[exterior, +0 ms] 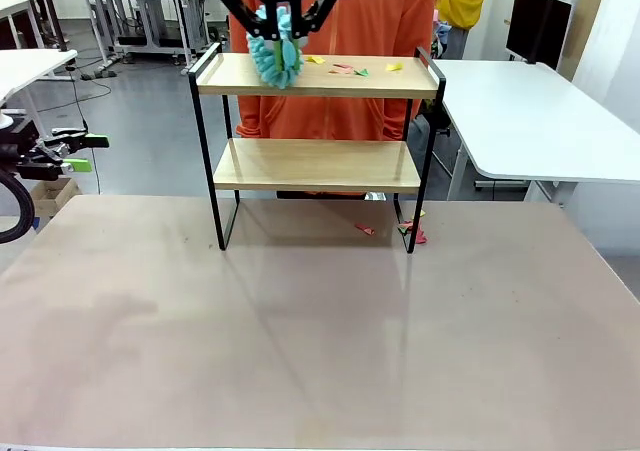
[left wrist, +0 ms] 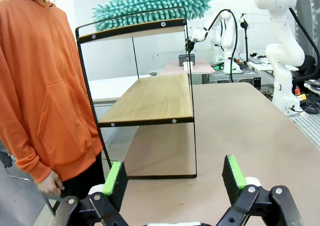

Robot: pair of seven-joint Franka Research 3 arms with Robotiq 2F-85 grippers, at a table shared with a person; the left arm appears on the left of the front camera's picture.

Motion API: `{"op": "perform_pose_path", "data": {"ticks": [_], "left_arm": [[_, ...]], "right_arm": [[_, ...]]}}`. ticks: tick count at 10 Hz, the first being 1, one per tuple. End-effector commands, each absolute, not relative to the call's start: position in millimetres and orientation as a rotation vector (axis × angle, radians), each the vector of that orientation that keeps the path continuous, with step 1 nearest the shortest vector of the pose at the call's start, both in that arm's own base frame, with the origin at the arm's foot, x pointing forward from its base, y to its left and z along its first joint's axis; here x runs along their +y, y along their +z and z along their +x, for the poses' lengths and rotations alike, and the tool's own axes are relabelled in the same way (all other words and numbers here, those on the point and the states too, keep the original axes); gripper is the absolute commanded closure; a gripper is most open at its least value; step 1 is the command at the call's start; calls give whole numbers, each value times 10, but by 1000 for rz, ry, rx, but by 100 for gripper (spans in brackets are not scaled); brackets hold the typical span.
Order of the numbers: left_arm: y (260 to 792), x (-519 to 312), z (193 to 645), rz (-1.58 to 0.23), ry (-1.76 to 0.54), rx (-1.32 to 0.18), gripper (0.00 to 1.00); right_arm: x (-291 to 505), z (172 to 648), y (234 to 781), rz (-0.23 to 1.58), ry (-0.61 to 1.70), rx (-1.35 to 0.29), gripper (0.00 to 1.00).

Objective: Clean the shelf.
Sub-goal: Clean the specific section of the Shelf indicated by the human with the Duster.

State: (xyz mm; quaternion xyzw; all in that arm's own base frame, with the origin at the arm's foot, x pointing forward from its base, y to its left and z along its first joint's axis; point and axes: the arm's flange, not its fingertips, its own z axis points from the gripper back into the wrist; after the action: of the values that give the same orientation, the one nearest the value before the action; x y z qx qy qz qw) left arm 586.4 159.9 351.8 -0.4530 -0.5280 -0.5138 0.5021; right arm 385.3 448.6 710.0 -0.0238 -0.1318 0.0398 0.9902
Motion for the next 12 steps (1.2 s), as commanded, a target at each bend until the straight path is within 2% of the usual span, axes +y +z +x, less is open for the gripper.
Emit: {"op": "perform_pose_path", "data": {"ticks": [1, 9, 12], "left_arm": [[3541, 1605, 5857, -1093, -1245, -1277, 0], [3541, 1605, 5857, -1093, -1245, -1277, 0], [3541, 1605, 5857, -1093, -1245, -1277, 0]], "right_arm": [[4153, 3661, 6934, -32, 9, -251, 87], [3154, 3278, 6992, -117, -190, -239, 87], [2869, 3082, 7086, -203, -312, -300, 87]]}}
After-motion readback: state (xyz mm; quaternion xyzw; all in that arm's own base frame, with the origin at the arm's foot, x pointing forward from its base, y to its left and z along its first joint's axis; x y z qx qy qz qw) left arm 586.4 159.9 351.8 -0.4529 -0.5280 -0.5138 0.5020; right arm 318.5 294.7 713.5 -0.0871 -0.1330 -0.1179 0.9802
